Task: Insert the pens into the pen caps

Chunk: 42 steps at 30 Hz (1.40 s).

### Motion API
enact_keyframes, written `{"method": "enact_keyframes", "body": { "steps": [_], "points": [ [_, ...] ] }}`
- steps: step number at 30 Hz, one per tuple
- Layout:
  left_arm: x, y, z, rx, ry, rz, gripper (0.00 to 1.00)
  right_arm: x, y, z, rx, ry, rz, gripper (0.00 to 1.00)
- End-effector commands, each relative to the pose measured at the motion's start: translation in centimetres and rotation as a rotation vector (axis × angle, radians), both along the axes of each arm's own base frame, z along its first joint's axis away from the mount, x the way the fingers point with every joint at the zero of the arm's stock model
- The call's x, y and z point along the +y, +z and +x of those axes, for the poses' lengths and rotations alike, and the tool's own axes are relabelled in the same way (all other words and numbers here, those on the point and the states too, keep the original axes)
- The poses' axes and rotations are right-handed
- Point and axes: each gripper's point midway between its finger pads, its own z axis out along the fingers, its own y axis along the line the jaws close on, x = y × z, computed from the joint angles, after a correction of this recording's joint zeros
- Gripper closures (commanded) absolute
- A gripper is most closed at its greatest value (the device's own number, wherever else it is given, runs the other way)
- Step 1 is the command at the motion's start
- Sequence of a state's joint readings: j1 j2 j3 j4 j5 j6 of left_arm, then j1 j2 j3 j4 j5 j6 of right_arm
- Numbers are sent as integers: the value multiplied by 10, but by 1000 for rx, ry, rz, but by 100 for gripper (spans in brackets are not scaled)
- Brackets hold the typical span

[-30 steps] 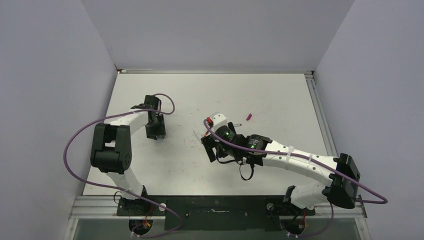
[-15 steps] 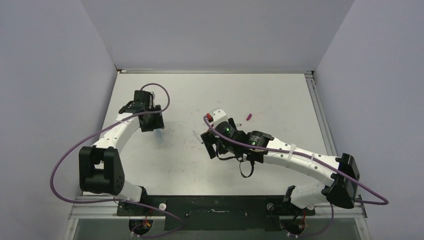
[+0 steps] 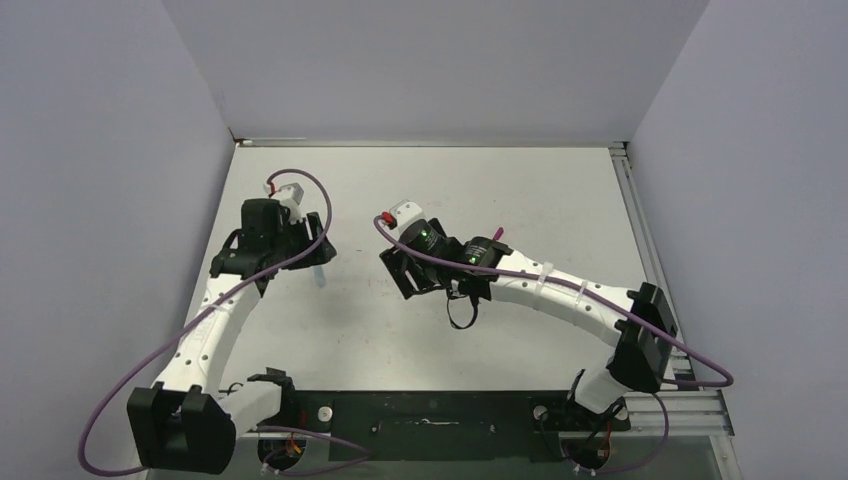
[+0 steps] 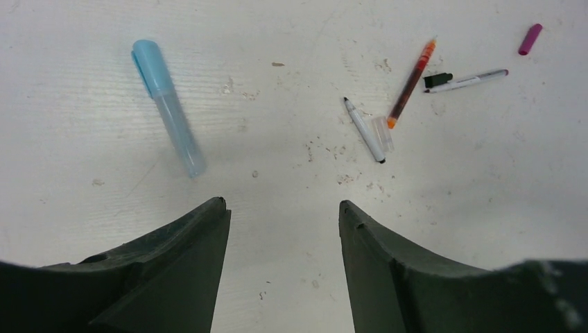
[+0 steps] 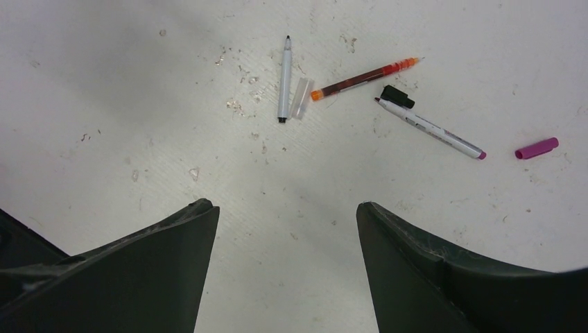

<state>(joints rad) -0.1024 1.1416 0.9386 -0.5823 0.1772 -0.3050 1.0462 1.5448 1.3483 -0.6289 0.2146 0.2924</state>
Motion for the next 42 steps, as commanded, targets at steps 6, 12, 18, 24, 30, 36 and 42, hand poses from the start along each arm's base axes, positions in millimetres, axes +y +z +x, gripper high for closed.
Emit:
{"method": "enact_keyframes", "body": {
  "steps": [6, 12, 18, 24, 30, 36, 42],
  "points": [
    [-28, 29, -23, -183, -123, -135, 43, 32, -9, 31, 37, 54, -8, 32],
    [-24, 29, -33, -212, -105, -120, 43, 53, -32, 52, 93, 56, -18, 39],
    [-18, 29, -35, -227, -85, -79, 43, 71, -59, 70, 134, 48, -34, 48],
    [-9, 27, -35, -224, -47, 0, 43, 81, -84, 89, 174, 39, -46, 58],
    [-5, 29, -34, -233, -25, 29, 43, 83, -113, 102, 211, 27, -90, 65],
    [-6, 30, -34, -241, -30, 33, 43, 81, -133, 105, 256, 24, -99, 67],
    [-9, 30, -34, -238, -39, 37, 43, 79, -147, 104, 281, 23, -112, 70]
  ]
}}
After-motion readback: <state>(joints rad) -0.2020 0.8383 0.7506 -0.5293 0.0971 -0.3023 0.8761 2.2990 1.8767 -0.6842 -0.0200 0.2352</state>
